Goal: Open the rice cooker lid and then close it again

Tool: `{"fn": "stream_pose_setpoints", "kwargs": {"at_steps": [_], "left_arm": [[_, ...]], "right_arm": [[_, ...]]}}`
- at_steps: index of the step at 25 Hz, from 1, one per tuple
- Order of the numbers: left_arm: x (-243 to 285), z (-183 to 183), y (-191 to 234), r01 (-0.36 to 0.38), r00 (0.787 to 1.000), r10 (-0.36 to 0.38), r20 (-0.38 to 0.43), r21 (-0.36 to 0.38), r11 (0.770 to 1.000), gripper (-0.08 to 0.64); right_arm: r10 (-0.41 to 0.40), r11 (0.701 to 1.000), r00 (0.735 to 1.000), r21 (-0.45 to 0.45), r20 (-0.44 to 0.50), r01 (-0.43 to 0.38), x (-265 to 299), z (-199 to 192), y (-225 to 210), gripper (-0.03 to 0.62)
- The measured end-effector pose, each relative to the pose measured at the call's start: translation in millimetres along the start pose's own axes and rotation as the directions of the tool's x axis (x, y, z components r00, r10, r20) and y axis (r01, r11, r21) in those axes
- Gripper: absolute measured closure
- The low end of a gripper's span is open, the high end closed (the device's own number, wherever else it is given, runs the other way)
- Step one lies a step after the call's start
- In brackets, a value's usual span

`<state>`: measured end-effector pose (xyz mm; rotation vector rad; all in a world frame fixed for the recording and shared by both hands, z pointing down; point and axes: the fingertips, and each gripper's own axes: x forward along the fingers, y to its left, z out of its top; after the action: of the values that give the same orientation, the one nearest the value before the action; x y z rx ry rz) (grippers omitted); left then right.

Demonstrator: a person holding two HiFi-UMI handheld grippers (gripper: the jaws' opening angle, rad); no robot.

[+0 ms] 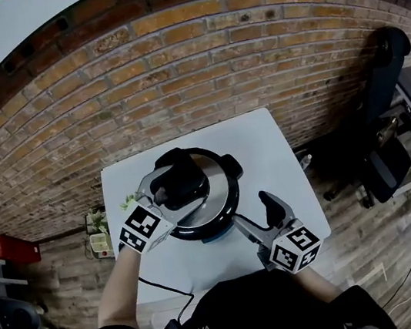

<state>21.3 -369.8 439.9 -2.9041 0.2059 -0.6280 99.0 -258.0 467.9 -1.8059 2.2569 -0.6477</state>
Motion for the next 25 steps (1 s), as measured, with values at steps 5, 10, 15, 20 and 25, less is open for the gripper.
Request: {"fn": "stream_pose_setpoints", "kwargs": {"at_steps": [5,10,15,20,25], "left_arm": [[9,0,4,0.023,0.999,-0.024,-0.033,-0.034,0.999,0.192],[19,-4,2,0.051,0.994,-0.052,-0.099,-0.014,0.999,0.192],[23,-10,4,0.099,0.985,-0.105,-0.139,-0.053,0.994,0.195],[21,-9,-5,0.189,0.965,-0.192,-0.180,-0.036,0.981,0.255],[23,-10,-5,0.208,0.964,-0.207,-0.170,-0.013,0.978,0.259]], "right_arm": [[0.016,1.000,1.000,0.020,-0.014,-0.015,0,8,-16,0.192],[0.067,0.998,0.996,0.000,-0.062,-0.067,10,18,-36,0.192],[0.098,0.995,0.992,-0.012,-0.082,-0.100,17,21,-50,0.192],[0.060,0.998,0.995,0.016,-0.078,-0.059,19,16,-55,0.193],[-0.022,0.999,0.998,0.046,-0.051,0.024,17,7,-50,0.193]]}}
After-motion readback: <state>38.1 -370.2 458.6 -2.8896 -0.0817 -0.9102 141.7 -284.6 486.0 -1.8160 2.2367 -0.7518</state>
